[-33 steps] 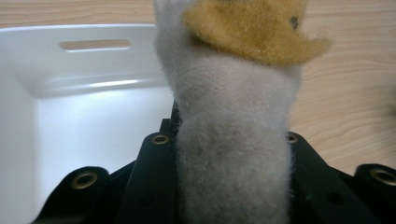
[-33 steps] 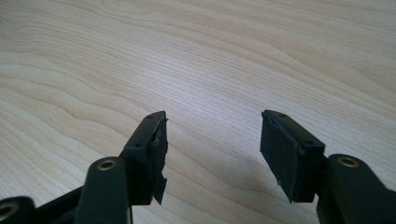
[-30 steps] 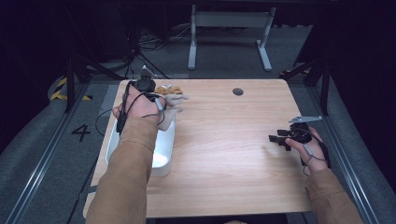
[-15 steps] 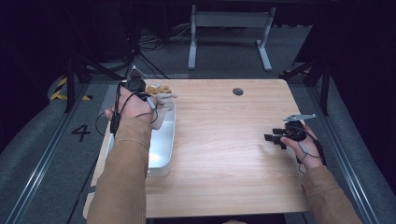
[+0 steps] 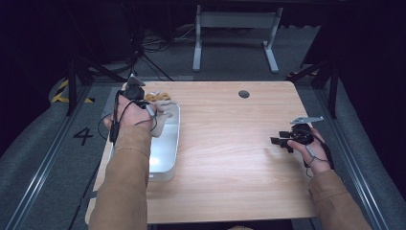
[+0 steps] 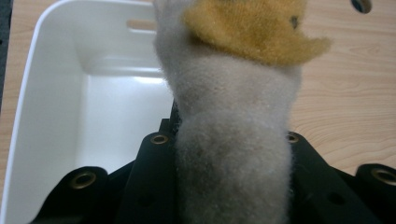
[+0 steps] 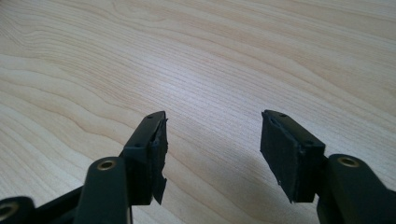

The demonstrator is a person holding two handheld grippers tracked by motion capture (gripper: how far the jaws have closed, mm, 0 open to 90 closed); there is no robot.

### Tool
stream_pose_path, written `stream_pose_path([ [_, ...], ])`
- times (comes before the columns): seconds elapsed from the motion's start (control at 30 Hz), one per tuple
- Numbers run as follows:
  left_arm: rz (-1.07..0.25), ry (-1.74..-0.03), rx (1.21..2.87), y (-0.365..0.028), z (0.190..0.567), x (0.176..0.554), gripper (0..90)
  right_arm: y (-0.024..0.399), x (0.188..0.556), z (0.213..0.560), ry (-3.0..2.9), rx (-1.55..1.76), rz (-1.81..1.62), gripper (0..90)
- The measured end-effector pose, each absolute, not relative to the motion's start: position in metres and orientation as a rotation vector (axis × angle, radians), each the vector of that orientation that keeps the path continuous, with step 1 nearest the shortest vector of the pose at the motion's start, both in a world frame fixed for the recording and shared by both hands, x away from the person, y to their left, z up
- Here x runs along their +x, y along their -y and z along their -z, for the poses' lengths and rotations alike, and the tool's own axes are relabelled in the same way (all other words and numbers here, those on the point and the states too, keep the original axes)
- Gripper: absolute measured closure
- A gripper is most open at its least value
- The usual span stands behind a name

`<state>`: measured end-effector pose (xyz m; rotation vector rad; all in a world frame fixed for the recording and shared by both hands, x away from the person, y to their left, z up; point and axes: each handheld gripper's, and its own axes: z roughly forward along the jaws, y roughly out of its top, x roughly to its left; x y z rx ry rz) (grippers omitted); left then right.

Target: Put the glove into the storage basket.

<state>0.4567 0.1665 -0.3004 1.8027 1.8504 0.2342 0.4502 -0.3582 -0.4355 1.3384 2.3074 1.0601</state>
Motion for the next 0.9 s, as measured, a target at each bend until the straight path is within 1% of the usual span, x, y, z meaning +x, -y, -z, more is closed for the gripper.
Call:
stream_pose_path([
  [0.63,-0.195,-1.932,1.753,-0.188,0.352,0.450,72.2,0.359,0.450,0.437,-2.314,1.342,-1.052,41.7],
  [0.9,-0.185,-1.961,1.753,-0.192,0.366,0.450,72.1,0.357,0.451,0.438,-2.317,1.343,-1.049,41.6],
])
